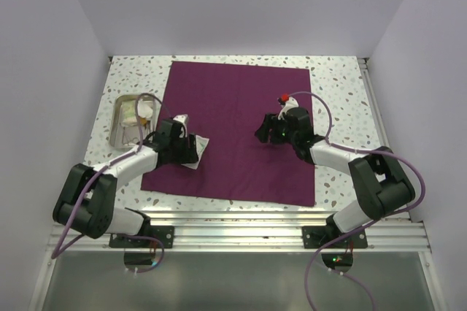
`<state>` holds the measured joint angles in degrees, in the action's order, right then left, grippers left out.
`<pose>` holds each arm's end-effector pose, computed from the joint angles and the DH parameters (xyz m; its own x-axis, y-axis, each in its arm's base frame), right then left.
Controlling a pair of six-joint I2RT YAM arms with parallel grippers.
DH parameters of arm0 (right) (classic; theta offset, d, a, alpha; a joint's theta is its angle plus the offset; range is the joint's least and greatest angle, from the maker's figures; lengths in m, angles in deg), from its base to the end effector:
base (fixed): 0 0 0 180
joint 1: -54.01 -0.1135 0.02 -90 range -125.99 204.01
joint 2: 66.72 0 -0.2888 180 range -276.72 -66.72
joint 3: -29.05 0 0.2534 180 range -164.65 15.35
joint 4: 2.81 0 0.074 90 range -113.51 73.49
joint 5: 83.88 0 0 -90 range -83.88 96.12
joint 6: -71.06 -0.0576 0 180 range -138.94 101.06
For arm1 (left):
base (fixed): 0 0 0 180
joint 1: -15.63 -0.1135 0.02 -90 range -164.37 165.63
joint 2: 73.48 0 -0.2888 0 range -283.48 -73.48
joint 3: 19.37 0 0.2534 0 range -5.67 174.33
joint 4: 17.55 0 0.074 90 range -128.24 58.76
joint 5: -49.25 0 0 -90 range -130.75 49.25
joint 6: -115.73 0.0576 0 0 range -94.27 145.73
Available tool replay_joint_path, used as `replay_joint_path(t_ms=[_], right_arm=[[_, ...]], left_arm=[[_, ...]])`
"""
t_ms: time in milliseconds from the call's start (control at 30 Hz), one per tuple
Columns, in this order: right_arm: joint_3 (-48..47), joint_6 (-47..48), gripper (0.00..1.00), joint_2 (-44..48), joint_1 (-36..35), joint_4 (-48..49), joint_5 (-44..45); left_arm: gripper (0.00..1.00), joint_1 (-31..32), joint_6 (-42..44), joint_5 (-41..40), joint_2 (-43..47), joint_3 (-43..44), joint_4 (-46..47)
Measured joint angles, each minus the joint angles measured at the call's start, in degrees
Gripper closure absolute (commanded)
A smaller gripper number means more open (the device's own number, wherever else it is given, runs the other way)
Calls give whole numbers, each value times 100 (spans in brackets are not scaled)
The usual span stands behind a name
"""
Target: Prepare the surgical pack
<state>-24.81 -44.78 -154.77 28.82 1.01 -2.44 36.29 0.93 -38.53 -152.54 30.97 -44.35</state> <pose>0.2975 0.1494 0.1935 -0.6459 0.1725 -0.7437 -0.2840 0.8499 0.4438 0.2443 -0.0945 0.1668 -0.8567 -0.1249 -0.5005 0.0151 0.9637 -0.2664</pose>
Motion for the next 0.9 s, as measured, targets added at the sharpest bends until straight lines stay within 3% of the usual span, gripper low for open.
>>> replay_joint_path(t_ms=[133,300,600,667,733,900], right_arm=[[0,0,33,0,0,0,0],[0,0,33,0,0,0,0],[0,0,33,0,-7,0,0],[0,0,33,0,-7,0,0],[0,0,33,0,-7,0,0],[0,0,33,0,-9,-2,0]], left_arm=[[51,101,-39,195,0,-2,11],[62,142,-122,315,11,-98,55],[64,149,-170,431,2,-225,330],[70,149,-184,466,-11,-249,415],[84,149,-225,487,-68,-258,505],[96,149,-269,472,-131,-275,588]])
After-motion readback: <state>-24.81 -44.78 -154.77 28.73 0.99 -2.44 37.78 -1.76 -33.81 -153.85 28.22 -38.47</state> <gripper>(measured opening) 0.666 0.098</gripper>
